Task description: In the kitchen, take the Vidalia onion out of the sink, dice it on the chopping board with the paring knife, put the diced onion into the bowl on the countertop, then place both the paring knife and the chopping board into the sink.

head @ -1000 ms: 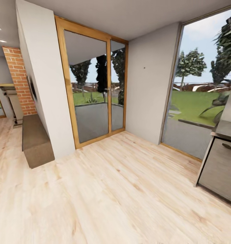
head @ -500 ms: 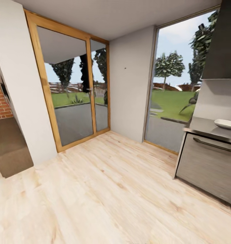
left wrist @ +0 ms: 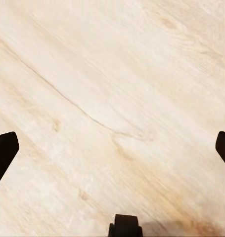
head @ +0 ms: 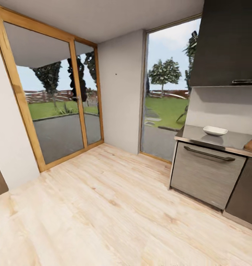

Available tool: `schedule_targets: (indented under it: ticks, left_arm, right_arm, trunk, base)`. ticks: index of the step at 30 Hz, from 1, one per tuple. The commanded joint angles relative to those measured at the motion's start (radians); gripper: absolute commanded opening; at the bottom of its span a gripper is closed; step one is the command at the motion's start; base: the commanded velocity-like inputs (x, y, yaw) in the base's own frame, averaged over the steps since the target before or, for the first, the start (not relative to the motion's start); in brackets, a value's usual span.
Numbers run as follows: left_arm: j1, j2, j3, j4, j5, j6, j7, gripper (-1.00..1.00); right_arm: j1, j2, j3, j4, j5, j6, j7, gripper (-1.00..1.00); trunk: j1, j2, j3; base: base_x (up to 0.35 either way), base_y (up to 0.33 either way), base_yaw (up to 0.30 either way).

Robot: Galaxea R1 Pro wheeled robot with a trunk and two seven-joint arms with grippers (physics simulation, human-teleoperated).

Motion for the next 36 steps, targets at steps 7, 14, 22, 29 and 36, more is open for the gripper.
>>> schedule_targets:
  ticks: [7, 14, 22, 29, 36]
  left_arm:
    - [0.000, 0.000, 0.001, 0.000, 0.004, -0.002, 0.000, 1.00]
    - [0.000, 0.000, 0.001, -0.001, 0.004, -0.002, 0.000, 1.00]
    - [0.000, 0.000, 0.001, -0.001, 0.004, -0.002, 0.000, 1.00]
    - [0.000, 0.000, 0.001, 0.000, 0.004, -0.002, 0.000, 1.00]
    - [0.000, 0.000, 0.001, 0.000, 0.004, -0.002, 0.000, 1.00]
  right_arm:
    - [0.000, 0.000, 0.000, 0.000, 0.000, -0.002, 0.000, 1.00]
    - [0.000, 0.000, 0.000, 0.000, 0.000, -0.003, 0.000, 1.00]
    - [0.000, 0.000, 0.000, 0.000, 0.000, -0.002, 0.000, 1.00]
    - [0.000, 0.001, 0.000, 0.000, 0.000, -0.002, 0.000, 1.00]
    - [0.000, 0.001, 0.000, 0.000, 0.000, -0.002, 0.000, 1.00]
  trunk:
    - [0.000, 0.000, -0.001]
    - [0.000, 0.000, -0.001]
    - [0.000, 0.000, -0.001]
    - [0.000, 0.000, -0.001]
    - [0.000, 0.000, -0.001]
  base:
    - [0.000, -0.236, -0.243]
    - [0.000, -0.235, -0.243]
    - [0.000, -0.185, -0.243]
    - [0.000, -0.017, -0.243]
    - [0.000, -0.001, -0.242]
